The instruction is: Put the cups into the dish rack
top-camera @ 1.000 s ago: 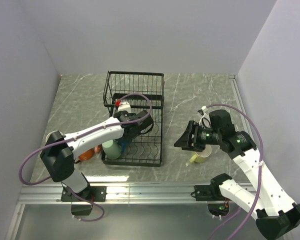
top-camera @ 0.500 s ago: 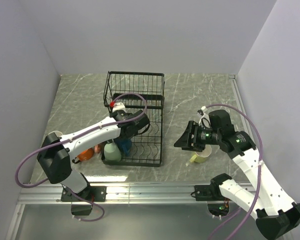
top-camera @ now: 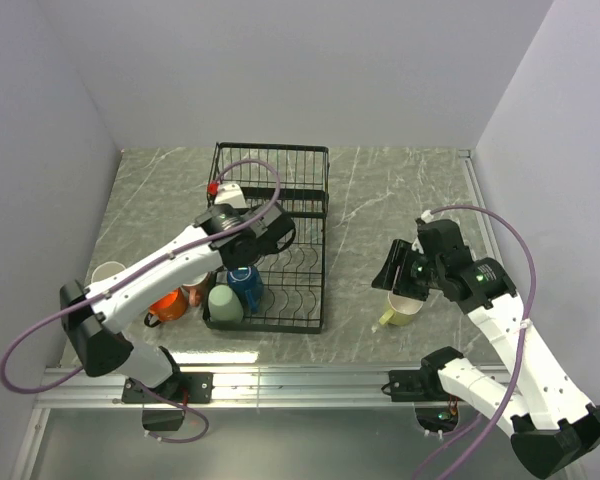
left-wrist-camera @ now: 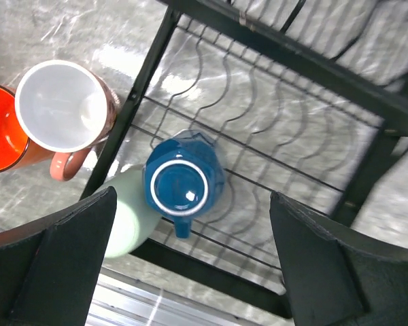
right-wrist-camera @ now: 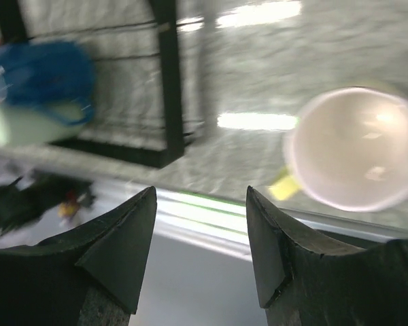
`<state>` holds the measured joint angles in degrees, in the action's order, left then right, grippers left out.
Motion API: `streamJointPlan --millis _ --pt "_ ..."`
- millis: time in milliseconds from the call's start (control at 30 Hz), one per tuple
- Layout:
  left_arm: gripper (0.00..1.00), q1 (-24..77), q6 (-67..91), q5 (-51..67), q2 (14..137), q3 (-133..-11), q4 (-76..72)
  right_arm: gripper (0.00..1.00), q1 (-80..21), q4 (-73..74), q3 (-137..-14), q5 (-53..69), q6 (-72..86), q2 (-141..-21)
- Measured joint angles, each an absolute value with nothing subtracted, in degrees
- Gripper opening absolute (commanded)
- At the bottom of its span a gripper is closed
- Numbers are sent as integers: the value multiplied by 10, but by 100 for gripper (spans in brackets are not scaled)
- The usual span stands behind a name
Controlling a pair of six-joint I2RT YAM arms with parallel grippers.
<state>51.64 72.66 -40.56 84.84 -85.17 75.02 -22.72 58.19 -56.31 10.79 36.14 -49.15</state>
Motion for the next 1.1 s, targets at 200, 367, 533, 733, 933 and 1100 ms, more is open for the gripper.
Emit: streamJointPlan --millis 200,367,533,733,933,1100 --pt "99 520 720 -405 783 -862 759 61 -227 587 -554 38 362 -509" --pt "99 520 706 -402 728 -850 758 58 -227 559 -520 15 361 -560" --pt "99 520 698 -393 698 -819 754 54 -228 543 -493 -2 361 -607" --pt "99 520 691 -381 674 -792 740 38 -243 526 -490 -33 359 -648" --pt "97 520 668 -377 657 -791 726 0 -278 517 -484 -48 352 -686" --pt "95 520 640 -371 666 -802 709 0 -292 529 -490 -76 350 -684"
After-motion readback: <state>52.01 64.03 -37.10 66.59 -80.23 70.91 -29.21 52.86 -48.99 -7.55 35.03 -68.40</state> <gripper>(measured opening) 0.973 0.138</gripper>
